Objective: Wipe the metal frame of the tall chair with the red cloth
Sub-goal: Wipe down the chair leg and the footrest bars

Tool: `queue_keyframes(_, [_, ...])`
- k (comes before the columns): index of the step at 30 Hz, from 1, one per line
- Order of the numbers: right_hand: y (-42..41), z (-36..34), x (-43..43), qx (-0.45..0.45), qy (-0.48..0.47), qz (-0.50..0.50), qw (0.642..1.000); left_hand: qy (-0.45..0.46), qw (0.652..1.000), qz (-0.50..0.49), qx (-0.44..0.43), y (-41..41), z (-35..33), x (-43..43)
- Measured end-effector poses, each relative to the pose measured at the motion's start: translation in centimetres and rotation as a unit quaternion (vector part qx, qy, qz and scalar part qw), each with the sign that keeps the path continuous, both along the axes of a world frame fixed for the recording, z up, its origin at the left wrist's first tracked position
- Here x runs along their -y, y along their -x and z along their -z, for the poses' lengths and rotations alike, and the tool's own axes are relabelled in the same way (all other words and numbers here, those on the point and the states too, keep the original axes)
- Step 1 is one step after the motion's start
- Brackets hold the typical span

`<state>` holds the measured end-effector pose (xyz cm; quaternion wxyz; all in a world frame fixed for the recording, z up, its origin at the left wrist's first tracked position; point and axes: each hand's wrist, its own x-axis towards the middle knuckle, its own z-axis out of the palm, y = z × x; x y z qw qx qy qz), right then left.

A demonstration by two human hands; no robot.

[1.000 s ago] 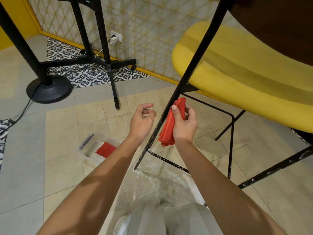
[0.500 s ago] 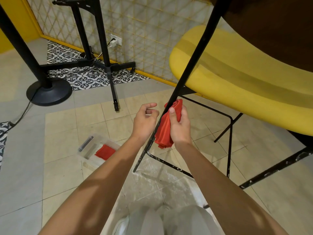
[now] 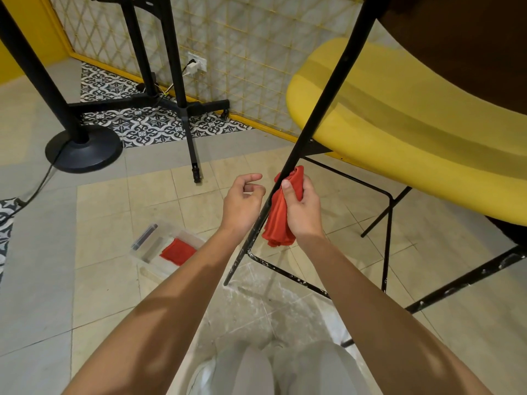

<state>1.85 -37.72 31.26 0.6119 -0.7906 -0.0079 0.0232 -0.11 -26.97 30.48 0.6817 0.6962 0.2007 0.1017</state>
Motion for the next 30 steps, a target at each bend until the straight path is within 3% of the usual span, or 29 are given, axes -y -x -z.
queue_keyframes(6, [1.2,0.9,1.1,-0.041,0.135,-0.024,0.990,0.003,1.000,0.002,-0.021,1.4,0.6,0.7])
queue_keyframes(11, [3.4,2.1,1.0,-0.019,0.097,0.015,0.995,0.043,0.997,0.038,-0.057,3.5,1.8,1.9])
queue_keyframes(14, [3.9,1.9,0.4,0.000,0.109,0.026,0.994,0.119,0.988,0.069,-0.064,4.7,1.6,2.5])
queue_keyframes(17, [4.3,1.3,-0.2,0.001,0.125,0.009,0.992,0.131,0.986,0.088,-0.059,5.5,1.5,2.4])
queue_keyframes(25, [5.6,-0.4,-0.4,0.002,-0.044,-0.023,0.999,0.126,0.992,0.010,-0.026,5.0,1.5,1.4])
queue_keyframes(30, [5.2,-1.2,-1.7,0.061,-0.054,-0.002,0.997,0.142,0.988,-0.059,-0.017,4.0,0.5,1.4])
